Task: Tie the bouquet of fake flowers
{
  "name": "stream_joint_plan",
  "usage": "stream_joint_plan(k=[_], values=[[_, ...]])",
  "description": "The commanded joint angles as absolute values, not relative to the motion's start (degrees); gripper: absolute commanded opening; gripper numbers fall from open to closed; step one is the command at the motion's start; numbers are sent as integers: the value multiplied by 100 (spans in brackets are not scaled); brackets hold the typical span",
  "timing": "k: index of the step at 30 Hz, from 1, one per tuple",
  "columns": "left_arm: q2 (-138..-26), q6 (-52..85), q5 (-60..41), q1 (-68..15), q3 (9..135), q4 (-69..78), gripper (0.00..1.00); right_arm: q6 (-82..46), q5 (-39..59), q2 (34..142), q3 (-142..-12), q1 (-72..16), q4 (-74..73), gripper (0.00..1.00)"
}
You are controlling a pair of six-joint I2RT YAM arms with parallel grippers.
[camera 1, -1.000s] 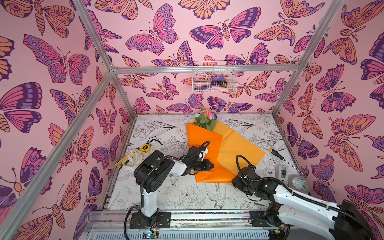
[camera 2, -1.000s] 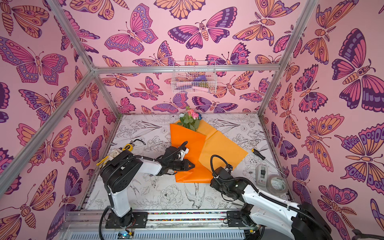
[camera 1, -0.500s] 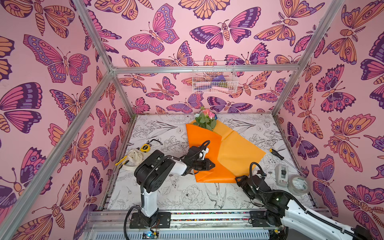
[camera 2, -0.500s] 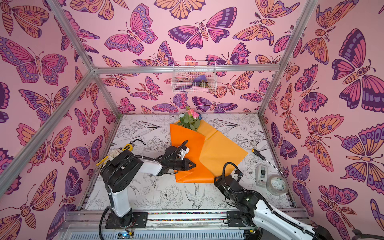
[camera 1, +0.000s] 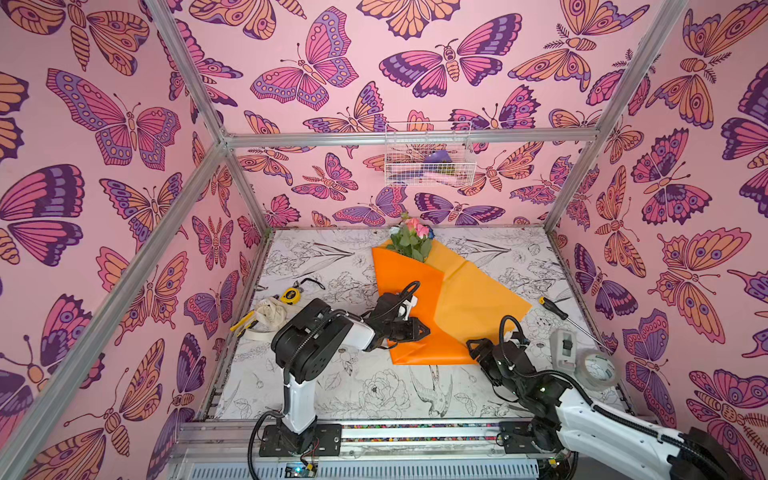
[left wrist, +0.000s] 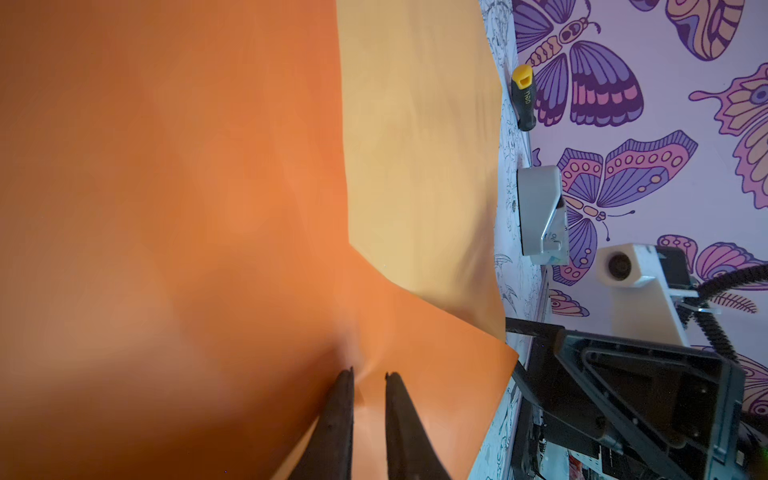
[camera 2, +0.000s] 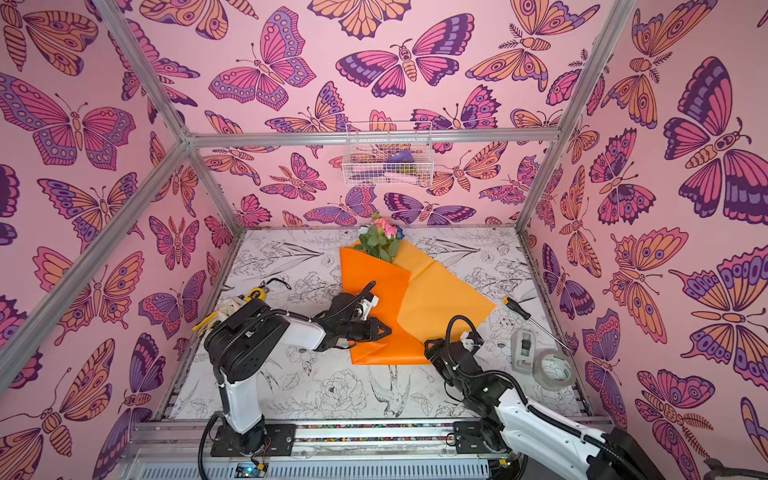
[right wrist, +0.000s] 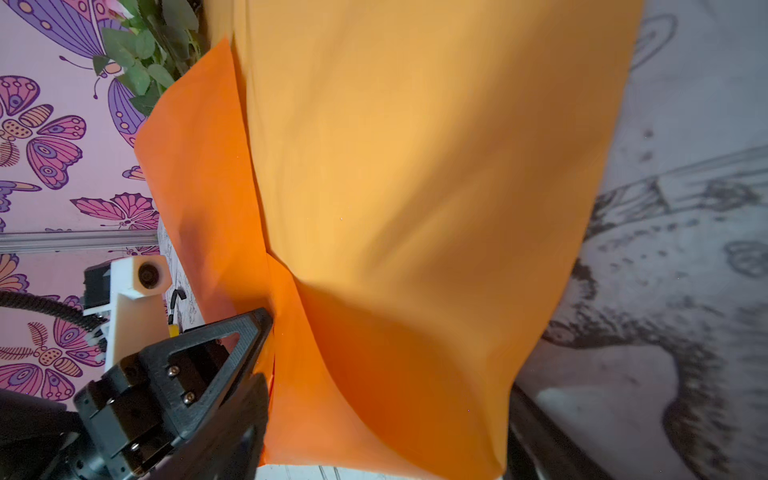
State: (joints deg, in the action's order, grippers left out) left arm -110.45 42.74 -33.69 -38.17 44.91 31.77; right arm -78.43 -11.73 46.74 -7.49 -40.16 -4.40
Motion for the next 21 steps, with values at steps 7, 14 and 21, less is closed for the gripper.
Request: stream_joint_plan(k=[7,14,21], values=[[-11231,4357,-3523,-3841,4440,3353,19,-6360,-1057,5117,-1235,-3834,-786,83],[-11311,4394,-3551,-3842,4439,3419,19,-5731,-874,5634,-1221,-3190,-1373,83],[-11324,4421,-3556,-3844,4366,3445,19,-5051,-663,6098,-1487,-2572,-1540,77]])
